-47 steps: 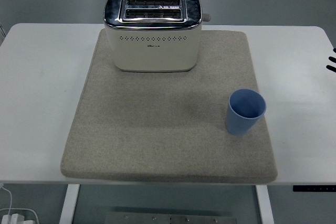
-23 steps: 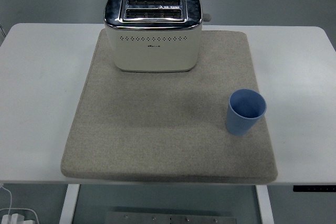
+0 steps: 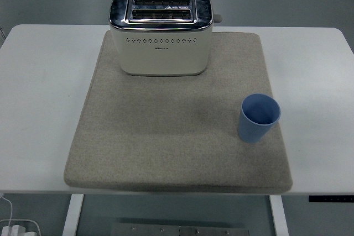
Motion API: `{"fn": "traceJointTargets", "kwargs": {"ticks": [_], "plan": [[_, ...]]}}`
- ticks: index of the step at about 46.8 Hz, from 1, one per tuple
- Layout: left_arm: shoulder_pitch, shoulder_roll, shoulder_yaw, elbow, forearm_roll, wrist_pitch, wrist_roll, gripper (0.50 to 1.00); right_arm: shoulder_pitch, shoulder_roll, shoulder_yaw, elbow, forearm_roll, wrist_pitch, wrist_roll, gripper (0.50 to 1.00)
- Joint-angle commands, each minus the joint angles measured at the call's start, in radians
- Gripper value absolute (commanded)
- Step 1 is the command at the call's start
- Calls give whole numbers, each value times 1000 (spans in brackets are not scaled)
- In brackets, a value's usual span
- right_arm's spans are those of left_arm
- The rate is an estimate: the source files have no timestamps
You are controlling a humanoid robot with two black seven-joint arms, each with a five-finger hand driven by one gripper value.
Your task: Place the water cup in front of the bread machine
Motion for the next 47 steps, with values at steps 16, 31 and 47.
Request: {"fn": "traceJointTargets", "kwargs": {"ticks": [16,31,47], "plan": [[-1,0,0,0,1,0,0,1000,32,-136,-118,195,-23,0,29,924],[-1,0,0,0,1,0,0,1000,25,-184,-118,294,-25,0,70,924],[0,0,0,0,0,0,0,1000,29,-192,-115,307,-16,0,109,924]]}}
